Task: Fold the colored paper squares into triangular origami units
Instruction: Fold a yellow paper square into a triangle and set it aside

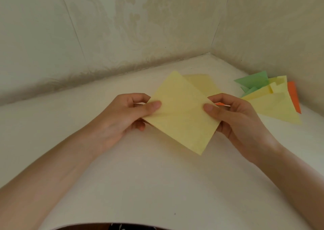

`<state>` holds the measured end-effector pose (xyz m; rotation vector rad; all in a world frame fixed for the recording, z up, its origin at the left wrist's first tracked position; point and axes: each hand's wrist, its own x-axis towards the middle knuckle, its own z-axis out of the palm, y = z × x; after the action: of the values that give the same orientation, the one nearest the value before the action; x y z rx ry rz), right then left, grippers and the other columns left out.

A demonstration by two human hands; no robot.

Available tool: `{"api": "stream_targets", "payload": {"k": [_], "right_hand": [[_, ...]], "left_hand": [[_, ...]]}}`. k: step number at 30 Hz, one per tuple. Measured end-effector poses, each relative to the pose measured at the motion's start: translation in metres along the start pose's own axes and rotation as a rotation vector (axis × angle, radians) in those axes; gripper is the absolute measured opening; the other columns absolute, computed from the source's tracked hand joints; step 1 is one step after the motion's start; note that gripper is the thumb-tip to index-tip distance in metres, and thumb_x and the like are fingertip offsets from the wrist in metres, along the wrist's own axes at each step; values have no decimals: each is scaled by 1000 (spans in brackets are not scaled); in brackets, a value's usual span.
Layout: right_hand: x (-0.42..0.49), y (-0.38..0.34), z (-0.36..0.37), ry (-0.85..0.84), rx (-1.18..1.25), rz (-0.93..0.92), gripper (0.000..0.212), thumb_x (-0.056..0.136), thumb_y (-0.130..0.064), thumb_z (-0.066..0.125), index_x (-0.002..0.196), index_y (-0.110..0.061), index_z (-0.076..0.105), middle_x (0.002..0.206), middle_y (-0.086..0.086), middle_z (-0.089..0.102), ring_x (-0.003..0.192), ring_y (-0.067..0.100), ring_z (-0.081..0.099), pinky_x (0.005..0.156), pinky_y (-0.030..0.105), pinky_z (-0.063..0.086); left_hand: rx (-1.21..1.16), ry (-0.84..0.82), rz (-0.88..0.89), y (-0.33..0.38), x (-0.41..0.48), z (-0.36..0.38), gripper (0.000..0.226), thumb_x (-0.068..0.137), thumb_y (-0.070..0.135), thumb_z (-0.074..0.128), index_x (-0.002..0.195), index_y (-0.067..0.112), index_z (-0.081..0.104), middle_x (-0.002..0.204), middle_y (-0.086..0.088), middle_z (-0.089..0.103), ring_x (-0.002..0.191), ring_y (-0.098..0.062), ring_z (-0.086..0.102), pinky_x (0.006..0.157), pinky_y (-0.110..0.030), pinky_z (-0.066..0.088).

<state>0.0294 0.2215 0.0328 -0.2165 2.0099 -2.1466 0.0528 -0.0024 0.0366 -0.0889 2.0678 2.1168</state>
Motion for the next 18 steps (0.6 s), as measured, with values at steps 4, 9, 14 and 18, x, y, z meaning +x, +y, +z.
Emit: {"api": "stream_targets", "payload": {"k": [4,9,14,18], "right_hand": [[0,1,-2,19,53,10,16,88,-3,55,82,-15,63,74,6,67,66,18,61,56,29,53],[-1,-1,1,-92,83,59,21,87,4,51,81,-11,63,69,6,62,58,16,59,50,27,53],[-3,0,2,-258,88,121,33,86,-39,49,81,-12,67,83,12,68,75,24,63,61,30,50],[-2,1,0,-207,-73,-125,21,88,-23,52,103,-12,62,103,10,68,82,20,60,64,29,46]], "left_hand": [[-133,9,-6,0,1,1,23,75,24,62,89,6,65,74,-3,69,56,-9,63,44,-15,45],[-195,159,35,-5,6,0,9,87,8,59,92,5,66,78,-4,72,69,-11,67,58,-18,54],[-150,161,31,-3,2,-2,8,81,18,65,77,13,70,68,1,69,57,-8,63,53,-18,52],[343,-110,66,-4,-2,4,15,83,28,64,83,16,73,69,8,69,59,-1,61,55,-13,46]]}}
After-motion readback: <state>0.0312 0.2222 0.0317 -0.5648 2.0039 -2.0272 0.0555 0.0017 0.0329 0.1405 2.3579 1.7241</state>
